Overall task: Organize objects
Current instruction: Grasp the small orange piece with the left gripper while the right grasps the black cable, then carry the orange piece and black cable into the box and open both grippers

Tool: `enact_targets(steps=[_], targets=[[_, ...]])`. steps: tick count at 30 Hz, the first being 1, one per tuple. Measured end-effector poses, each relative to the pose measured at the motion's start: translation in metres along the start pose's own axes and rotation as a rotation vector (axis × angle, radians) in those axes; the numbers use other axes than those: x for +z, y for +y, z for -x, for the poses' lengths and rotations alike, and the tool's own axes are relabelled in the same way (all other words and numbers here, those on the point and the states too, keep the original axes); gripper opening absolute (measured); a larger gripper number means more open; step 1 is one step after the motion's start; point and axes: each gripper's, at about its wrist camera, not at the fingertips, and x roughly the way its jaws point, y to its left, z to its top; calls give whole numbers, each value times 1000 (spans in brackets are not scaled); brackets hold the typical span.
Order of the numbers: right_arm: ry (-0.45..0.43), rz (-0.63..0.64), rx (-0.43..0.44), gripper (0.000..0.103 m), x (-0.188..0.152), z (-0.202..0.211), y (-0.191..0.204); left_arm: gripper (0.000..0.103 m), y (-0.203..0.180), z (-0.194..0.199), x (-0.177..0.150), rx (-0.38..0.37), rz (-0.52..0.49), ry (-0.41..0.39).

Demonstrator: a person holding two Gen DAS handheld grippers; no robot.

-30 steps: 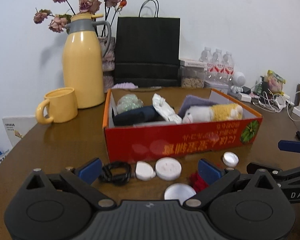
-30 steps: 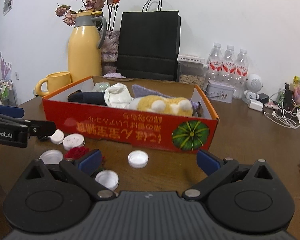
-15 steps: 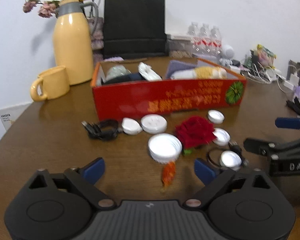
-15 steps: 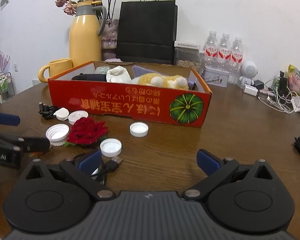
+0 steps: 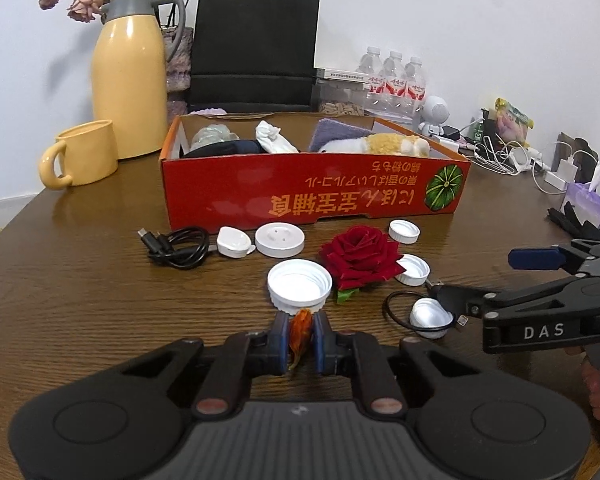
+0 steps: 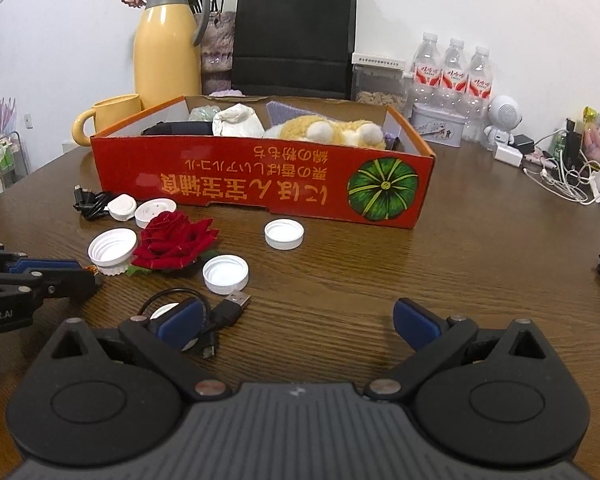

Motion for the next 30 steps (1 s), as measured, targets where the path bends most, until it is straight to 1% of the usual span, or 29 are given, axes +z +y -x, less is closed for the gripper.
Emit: enact_targets(steps=[2, 5, 6, 7, 8, 9, 10, 11, 12, 13, 19, 30], targets=[[20, 5, 4, 99, 1, -5, 2, 12, 1, -1, 0, 2, 3, 2], [21, -4, 50, 87, 1, -5, 2, 11, 3, -1, -1, 2, 8, 2], [17, -3, 67, 78, 1, -3, 3, 11, 4, -1, -1, 0, 8, 2], [13, -4, 85, 66, 1, -2, 3, 12, 4, 0, -1, 1, 8, 2], [22, 0, 89, 60, 0, -3, 5, 11, 4, 0, -1, 1, 8, 2], [19, 11, 79, 52, 0, -2, 7, 11, 4, 0, -1, 1, 8, 2], [16, 12, 90, 42, 0, -1, 7, 11, 4, 0, -1, 1, 9, 2], [12, 14, 95, 35, 0, 0, 8, 11, 4, 0, -1, 1, 9, 1], [9, 13, 96, 19, -1, 0, 9, 11, 4, 0, -1, 1, 10, 1], [8, 9, 100, 15, -1, 1, 8, 11, 5, 0, -1, 1, 11, 1], [-7, -7, 122, 13, -1, 4, 6, 11, 6, 4, 0, -1, 14, -14], [-106, -28, 145, 13, 16, 26, 1, 11, 4, 17, 19, -3, 8, -87]])
